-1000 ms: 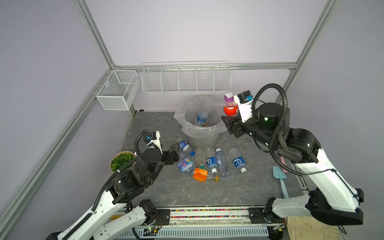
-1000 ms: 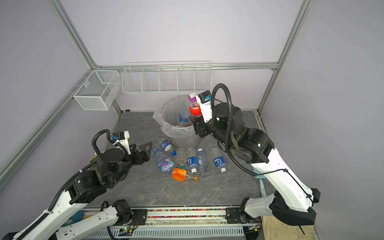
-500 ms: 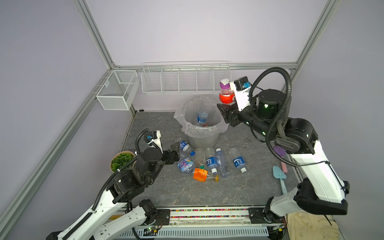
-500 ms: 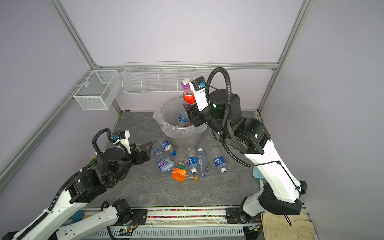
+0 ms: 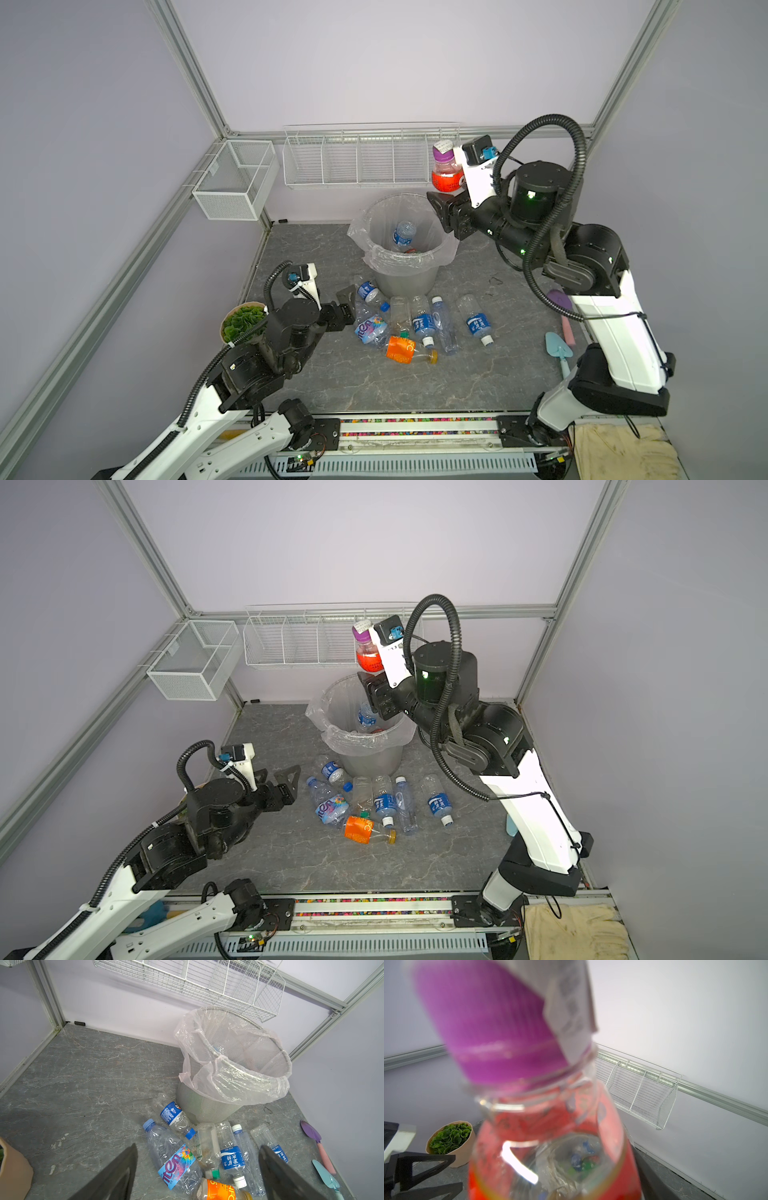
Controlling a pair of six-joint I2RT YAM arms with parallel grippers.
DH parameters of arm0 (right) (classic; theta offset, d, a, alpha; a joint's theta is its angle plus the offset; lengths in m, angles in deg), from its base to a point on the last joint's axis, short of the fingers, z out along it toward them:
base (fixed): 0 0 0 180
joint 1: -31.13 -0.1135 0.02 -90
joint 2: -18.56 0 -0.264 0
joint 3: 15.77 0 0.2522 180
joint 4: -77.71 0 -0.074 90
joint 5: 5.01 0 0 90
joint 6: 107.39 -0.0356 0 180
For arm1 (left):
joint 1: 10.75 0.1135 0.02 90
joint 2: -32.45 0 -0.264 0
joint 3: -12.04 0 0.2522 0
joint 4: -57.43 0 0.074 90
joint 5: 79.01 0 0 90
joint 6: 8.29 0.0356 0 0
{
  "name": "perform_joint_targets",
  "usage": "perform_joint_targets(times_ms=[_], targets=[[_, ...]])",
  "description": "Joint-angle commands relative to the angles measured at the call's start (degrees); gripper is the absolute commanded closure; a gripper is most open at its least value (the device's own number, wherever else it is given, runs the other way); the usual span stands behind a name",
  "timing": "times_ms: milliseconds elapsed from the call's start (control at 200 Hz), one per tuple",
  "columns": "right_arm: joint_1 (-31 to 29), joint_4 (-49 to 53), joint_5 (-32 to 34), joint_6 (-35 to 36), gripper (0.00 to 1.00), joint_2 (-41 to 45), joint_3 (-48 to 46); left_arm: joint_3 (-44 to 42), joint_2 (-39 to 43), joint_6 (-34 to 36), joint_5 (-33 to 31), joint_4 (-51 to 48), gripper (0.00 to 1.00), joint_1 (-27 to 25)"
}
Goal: Throw the plastic bottles in the bin
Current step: 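Open the right gripper over the bin to drop the red-labelled bottle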
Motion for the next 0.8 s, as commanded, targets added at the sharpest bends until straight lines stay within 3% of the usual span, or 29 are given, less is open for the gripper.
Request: perform_joint_targets(times_ms=[0, 105, 210, 260, 345, 375, 405, 590, 800], targets=[[2.33, -0.90, -3.09, -0.32, 0.93, -2.27, 1.74, 0.88, 0.77, -0.26, -1.22, -1.44, 0.10, -0.31], [6.55, -1.22, -8.18, -2.59, 0.93, -5.34, 1.77, 0.75, 1.13, -0.62, -1.18, -1.44, 0.10, -0.31], [13.15, 2.01, -20.80, -6.86, 0.93, -13.47, 4.60, 0.74, 1.14, -0.94, -0.57, -0.88, 0.09, -0.36], [14.03, 6.37, -20.94, -7.21, 0.90, -18.28, 8.47, 0.88, 1.12, -1.12, -0.34, -0.82, 0.10, -0.30], [14.93, 12.59, -17.09, -8.29, 0.32, -24.40, 13.65, 1.23, 1.50, -1.40, -0.29, -1.30, 0.10, -0.37], [15.17, 14.11, -16.06, -9.32, 0.02, -25.22, 14.82, 1.30, 1.76, -1.36, -0.24, -1.58, 0.10, -0.33], [15.31, 14.75, -15.85, -9.77, 0.12, -25.03, 15.08, 1.37, 2.11, -1.36, -0.36, -2.03, 0.10, -0.37], [15.15, 0.90, -11.89, -8.21, 0.12, -11.77, -0.70, 1.14, 3.07, -1.04, -0.03, -2.48, 0.10, -0.30], [15.14, 3.67, -11.76, -7.70, 0.12, -8.91, 0.63, 0.92, 1.92, -1.40, 1.03, -0.58, 0.10, -0.31]])
